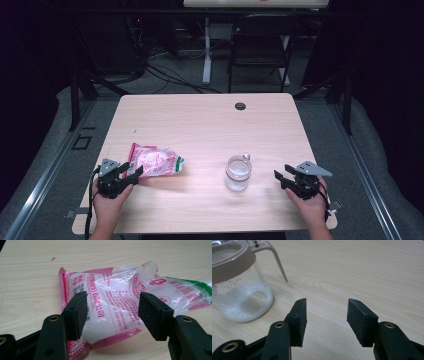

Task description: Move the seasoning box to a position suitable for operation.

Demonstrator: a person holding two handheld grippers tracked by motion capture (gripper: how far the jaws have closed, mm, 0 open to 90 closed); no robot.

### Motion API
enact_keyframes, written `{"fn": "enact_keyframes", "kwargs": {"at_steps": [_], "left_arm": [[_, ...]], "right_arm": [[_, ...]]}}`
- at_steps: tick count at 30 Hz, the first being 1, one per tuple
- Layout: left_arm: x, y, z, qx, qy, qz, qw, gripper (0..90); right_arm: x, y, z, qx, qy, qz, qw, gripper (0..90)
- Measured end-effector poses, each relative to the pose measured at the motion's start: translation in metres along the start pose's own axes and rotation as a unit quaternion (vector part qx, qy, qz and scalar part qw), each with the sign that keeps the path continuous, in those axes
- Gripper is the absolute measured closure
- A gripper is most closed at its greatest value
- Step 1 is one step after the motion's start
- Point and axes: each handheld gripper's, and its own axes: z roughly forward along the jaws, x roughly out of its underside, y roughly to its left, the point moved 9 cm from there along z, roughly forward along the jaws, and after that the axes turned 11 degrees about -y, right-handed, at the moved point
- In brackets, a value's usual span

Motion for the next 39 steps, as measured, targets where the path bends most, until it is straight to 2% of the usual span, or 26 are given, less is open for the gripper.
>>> {"fn": "enact_keyframes", "kwargs": {"at_steps": [5,9,14,19,23,27,34,37,39], "left_arm": [[0.001,-0.001,-0.001,0.001,0.001,-0.002,1.0,42.7],[0.002,0.0,-0.004,-0.007,0.001,0.0,1.0,45.4],[0.002,0.001,-0.005,-0.013,-0.004,-0.009,0.9999,48.3],[0.001,0.001,-0.007,-0.016,-0.013,-0.007,0.9998,48.3],[0.002,-0.001,-0.009,-0.008,-0.014,0.0,0.9999,48.7],[0.002,-0.003,-0.011,-0.007,-0.015,0.002,0.9999,49.2],[0.005,-0.006,-0.014,-0.003,-0.007,0.002,1.0,52.0],[0.006,-0.008,-0.016,-0.006,-0.004,0.006,1.0,52.1],[0.006,-0.008,-0.018,-0.007,-0.006,0.005,0.9999,52.7]], "right_arm": [[-0.003,0.001,0.002,-0.001,-0.006,0.0,1.0,49.9],[-0.003,0.003,0.003,-0.003,-0.004,-0.004,1.0,49.9],[-0.004,0.006,0.007,-0.008,-0.003,-0.008,0.9999,50.0],[-0.003,0.01,0.012,-0.025,0.004,-0.012,0.9996,51.5],[-0.006,0.015,0.014,-0.038,-0.006,-0.003,0.9992,53.4],[-0.008,0.019,0.017,-0.039,-0.006,-0.018,0.9991,55.1],[-0.013,0.028,0.027,-0.061,-0.004,-0.034,0.9975,56.2],[-0.016,0.031,0.034,-0.073,-0.001,-0.035,0.9967,62.7],[-0.015,0.034,0.038,-0.086,0.013,-0.038,0.9955,67.7]]}}
